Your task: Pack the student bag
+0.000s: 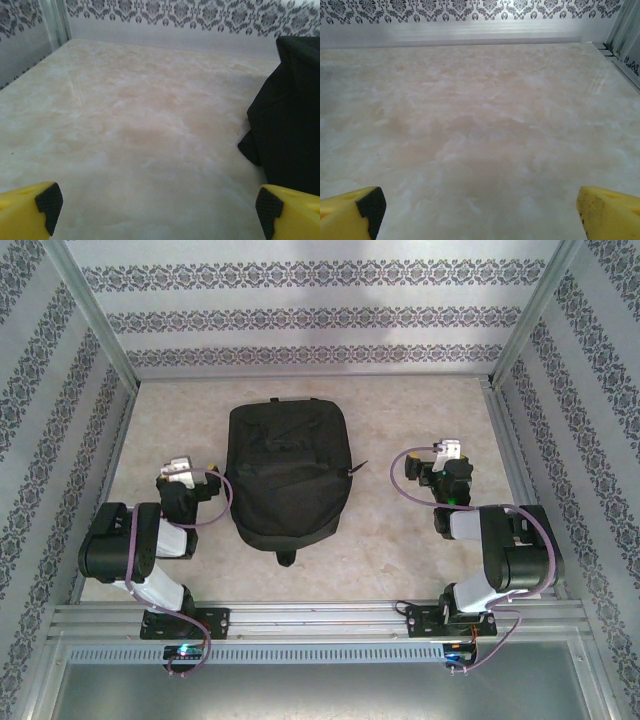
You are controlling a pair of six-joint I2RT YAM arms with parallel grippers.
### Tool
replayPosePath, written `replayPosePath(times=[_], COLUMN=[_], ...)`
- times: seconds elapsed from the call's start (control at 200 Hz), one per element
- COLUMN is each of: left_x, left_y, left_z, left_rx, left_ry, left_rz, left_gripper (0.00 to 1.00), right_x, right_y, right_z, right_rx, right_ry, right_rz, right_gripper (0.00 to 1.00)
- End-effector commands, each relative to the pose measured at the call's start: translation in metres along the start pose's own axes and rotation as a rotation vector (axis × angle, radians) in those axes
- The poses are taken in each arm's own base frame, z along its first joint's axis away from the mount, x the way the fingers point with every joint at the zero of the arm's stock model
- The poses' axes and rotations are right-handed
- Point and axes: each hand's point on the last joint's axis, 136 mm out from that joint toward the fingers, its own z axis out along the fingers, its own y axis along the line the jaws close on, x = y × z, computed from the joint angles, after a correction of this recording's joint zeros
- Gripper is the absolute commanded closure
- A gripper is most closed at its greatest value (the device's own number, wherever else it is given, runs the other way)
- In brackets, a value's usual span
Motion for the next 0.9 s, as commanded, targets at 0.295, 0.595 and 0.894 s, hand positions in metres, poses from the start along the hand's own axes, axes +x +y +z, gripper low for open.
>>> replayPosePath(times=[0.295, 0.595, 0.894], left_x=[-0.013, -0.014, -0.013], left_y=[-0.010, -0.001, -0.001], left_z=[-0.011, -0.010, -0.012], left_rx=[0.059, 0.011, 0.012], left_ry=[-0.094, -0.098, -0.096], left_rz=[0.003, -0.021, -0.022], left_gripper=[0.00, 0.00, 0.00], right_x=[-0.005, -0.005, -0.005], right_y=[0.002, 0.002, 0.002], right_z=[-0.002, -0.002, -0.001], right_rx=[-0.016, -0.015, -0.015], right_ry=[-0.012, -0.012, -0.012], right_rz=[-0.011, -0.011, -0.011], right_gripper=[0.02, 0.02, 0.02])
